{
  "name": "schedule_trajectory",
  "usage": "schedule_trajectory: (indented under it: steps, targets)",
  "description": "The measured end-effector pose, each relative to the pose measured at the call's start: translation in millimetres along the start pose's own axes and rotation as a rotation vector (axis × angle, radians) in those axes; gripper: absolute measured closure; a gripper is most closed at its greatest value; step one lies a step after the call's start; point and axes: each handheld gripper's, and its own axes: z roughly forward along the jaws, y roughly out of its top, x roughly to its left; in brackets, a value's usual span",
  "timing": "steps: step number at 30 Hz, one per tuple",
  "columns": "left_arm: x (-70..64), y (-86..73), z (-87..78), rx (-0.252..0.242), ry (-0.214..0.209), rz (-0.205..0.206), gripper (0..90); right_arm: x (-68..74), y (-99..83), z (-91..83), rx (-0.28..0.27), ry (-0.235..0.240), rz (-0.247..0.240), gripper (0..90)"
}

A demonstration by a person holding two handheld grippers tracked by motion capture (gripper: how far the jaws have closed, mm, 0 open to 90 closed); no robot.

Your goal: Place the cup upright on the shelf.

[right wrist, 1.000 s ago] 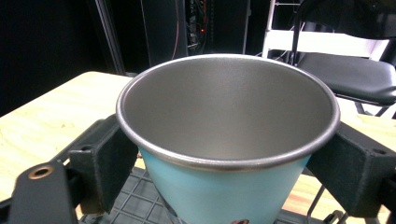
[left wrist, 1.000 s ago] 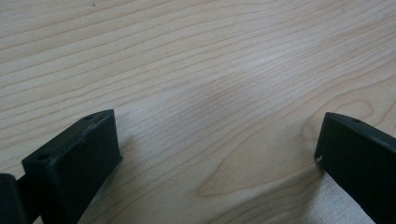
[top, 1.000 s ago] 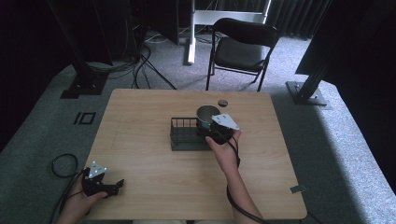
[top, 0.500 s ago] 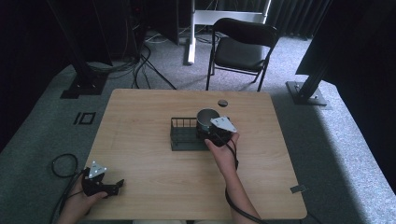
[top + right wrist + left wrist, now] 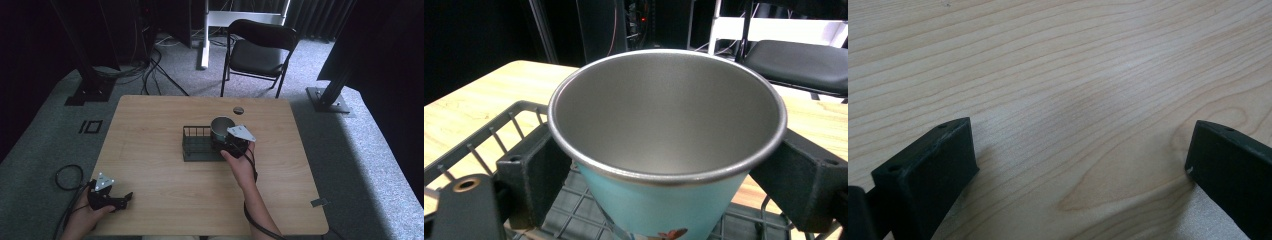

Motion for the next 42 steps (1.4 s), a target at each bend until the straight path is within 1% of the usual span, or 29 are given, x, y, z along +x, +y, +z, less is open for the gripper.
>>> schedule_trajectory:
  steps: [7,13,14,21,24,26,28,30,34,37,39,40,42]
  targets:
    - [0.0,0.0,0.0,0.000,0.000,0.000,0.3,-1.1,-0.2,-5.8,-0.005,0.003,-0.004,11.8]
    - [0.0,0.0,0.0,0.000,0.000,0.000,0.3,-3.6,0.8,-16.2,-0.021,0.013,-0.011,11.7]
    - [0.0,0.0,0.0,0.000,0.000,0.000,0.3,-4.1,0.6,-18.0,-0.021,0.016,-0.018,11.7]
    - [-0.2,0.0,0.1,-0.001,0.000,-0.002,0.2,-8.0,-5.1,-34.1,-0.031,0.037,-0.021,11.8]
    - [-0.1,0.0,0.1,-0.001,0.000,-0.001,0.3,-9.1,-6.6,-41.8,-0.039,0.040,-0.041,11.8]
    - [0.0,0.0,0.0,0.000,0.000,0.000,0.3,-9.6,-7.1,-43.7,-0.039,0.042,-0.044,11.8]
    - [0.0,0.0,0.0,0.000,0.000,0.000,0.3,-14.1,-9.5,-50.5,-0.034,0.051,-0.049,11.7]
    - [0.0,0.0,0.0,0.000,0.000,0.000,0.3,-17.6,-10.5,-54.5,-0.035,0.055,-0.043,11.7]
    - [-0.1,0.0,0.0,0.000,0.000,0.000,0.3,-25.3,-13.8,-61.9,-0.037,0.048,-0.050,11.7]
    - [0.0,0.0,0.0,0.000,0.000,0.000,0.3,-31.7,-18.6,-66.6,-0.027,0.047,-0.055,11.7]
    - [0.0,0.0,0.0,0.000,0.000,0.000,0.3,-33.9,-20.2,-68.3,-0.024,0.044,-0.051,11.7]
    - [0.0,0.0,0.0,0.000,0.000,0.000,0.3,-39.0,-23.6,-71.8,-0.024,0.045,-0.045,11.7]
    - [0.0,0.0,0.0,0.001,0.000,0.001,0.3,-43.4,-26.9,-75.1,-0.021,0.038,-0.043,11.8]
